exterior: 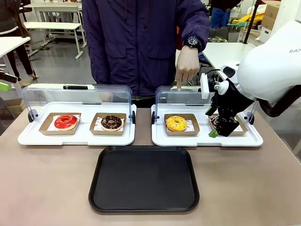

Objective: Move the third donut from the left to the tray.
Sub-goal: Pick up the Paper togo box containing the Donut indicated by the person and place it on the Handle tray.

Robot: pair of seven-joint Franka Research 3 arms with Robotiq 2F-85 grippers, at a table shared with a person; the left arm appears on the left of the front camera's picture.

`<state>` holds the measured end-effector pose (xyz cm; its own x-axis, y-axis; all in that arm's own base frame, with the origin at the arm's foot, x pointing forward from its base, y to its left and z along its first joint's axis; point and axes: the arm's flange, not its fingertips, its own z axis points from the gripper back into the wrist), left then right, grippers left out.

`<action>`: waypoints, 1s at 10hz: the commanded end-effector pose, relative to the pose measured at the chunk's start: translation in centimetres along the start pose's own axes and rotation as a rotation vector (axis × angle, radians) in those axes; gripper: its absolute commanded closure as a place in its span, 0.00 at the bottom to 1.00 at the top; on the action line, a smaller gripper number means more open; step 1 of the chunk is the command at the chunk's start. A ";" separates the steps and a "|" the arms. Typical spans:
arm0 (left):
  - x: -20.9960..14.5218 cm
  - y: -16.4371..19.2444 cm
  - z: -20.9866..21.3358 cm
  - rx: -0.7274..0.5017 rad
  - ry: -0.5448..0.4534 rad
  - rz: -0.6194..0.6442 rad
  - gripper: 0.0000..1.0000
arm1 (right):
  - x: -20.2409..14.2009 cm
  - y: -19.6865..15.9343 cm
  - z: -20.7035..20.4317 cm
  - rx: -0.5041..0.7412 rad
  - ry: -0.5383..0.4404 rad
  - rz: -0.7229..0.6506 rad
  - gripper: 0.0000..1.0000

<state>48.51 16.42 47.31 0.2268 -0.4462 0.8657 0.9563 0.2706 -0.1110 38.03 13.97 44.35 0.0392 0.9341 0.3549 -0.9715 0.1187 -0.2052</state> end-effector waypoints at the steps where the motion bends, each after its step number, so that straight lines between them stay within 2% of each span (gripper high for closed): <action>1: 0.2 -0.2 -0.1 -0.003 0.002 -0.001 0.00 | 1.4 -2.5 -1.3 0.035 0.047 0.040 0.00; 6: 0.2 -0.2 -0.1 -0.003 0.002 -0.001 0.00 | 2.4 -5.7 -5.6 0.069 0.129 0.101 0.00; 10: 0.2 -0.2 -0.1 -0.003 0.002 -0.001 0.00 | 1.3 -6.9 -9.5 0.041 0.178 0.109 0.00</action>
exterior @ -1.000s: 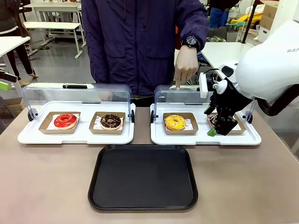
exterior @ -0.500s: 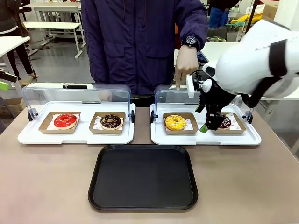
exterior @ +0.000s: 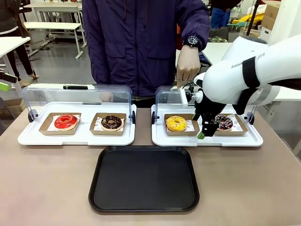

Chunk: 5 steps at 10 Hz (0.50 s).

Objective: Move the third donut from the left to the tray.
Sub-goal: Pick up the Paper togo box containing the Donut indicated by the person and place it on the Handle tray.

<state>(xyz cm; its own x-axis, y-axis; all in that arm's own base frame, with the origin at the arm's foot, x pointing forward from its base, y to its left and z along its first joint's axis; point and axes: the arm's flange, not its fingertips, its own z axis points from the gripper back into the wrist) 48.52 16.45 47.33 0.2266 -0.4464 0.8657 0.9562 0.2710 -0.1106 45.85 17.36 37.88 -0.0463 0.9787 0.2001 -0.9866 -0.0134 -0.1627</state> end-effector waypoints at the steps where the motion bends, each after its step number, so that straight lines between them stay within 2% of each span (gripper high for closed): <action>1: 0.2 -0.2 -0.1 -0.004 0.002 -0.001 0.00 | 0.0 -1.5 -1.3 -0.040 0.040 -0.002 0.00; 5: 0.2 -0.2 -0.1 -0.004 0.002 -0.001 0.00 | 0.2 -3.9 -3.8 -0.050 0.057 0.004 0.00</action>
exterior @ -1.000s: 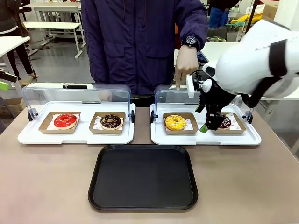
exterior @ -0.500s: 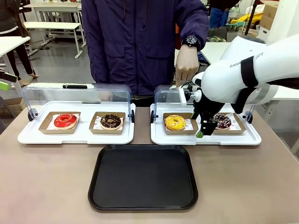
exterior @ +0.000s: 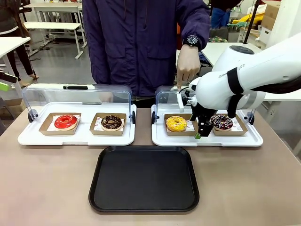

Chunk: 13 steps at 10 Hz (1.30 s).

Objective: Move the third donut from the left to the tray.
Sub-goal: Pick up the Paper togo box containing the Donut indicated by the person and place it on the Handle tray.

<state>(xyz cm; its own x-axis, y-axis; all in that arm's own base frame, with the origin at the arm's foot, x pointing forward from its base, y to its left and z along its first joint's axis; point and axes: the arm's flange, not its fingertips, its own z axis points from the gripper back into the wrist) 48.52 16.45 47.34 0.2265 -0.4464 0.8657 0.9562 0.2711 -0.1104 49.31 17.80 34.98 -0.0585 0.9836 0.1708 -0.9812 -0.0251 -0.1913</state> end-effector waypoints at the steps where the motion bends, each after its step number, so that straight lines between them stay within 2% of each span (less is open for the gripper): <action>1: 0.2 -0.2 -0.1 -0.004 0.002 -0.001 0.00 | 0.5 -1.3 -1.0 -0.017 0.037 -0.014 0.00; 9: 0.2 -0.2 -0.1 -0.004 0.002 -0.001 0.00 | -0.2 -2.8 -4.3 0.007 0.083 -0.049 0.00; 10: 0.2 -0.2 -0.1 -0.004 0.002 -0.001 0.00 | -0.2 -2.9 -4.4 0.010 0.083 -0.052 0.60; 11: 0.2 -0.2 -0.1 -0.004 0.002 -0.001 0.00 | -0.3 -2.9 -4.5 0.019 0.090 -0.050 0.59; 12: 0.2 -0.2 -0.1 -0.004 0.002 -0.001 0.00 | -0.3 -2.9 -4.4 0.023 0.093 -0.052 1.00; 13: 0.2 -0.2 -0.1 -0.004 0.002 -0.001 0.00 | -0.2 -3.0 -4.4 0.024 0.097 -0.050 0.65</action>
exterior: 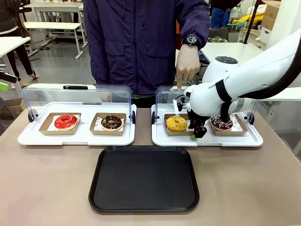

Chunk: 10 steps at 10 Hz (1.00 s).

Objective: Move the third donut from the left to the tray.
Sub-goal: Pick up the Paper togo box containing the Donut indicated by the person and place it on the Handle tray.

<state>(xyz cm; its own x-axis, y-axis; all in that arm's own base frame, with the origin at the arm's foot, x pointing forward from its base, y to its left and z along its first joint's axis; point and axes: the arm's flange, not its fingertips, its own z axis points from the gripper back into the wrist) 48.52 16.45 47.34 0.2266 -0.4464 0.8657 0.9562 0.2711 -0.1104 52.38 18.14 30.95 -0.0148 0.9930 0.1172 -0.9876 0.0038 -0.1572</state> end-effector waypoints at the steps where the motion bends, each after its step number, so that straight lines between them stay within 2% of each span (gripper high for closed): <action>1: 0.2 -0.2 -0.1 -0.004 0.002 -0.001 0.00 | 0.5 -0.7 0.2 -0.003 0.040 -0.014 1.00; 9: 0.2 -0.2 -0.1 -0.004 0.002 -0.001 0.00 | 0.7 -0.5 0.2 0.011 0.075 -0.018 1.00; 10: 0.2 -0.2 -0.1 -0.004 0.002 -0.001 0.00 | 0.7 -0.5 0.4 0.001 0.043 -0.047 1.00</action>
<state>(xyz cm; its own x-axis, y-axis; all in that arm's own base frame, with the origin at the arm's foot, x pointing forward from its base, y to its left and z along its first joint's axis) 48.52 16.45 47.34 0.2266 -0.4464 0.8657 0.9562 0.2711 -0.1104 52.37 18.60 31.19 -0.0049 0.9969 0.0782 -0.9884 0.0071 -0.1519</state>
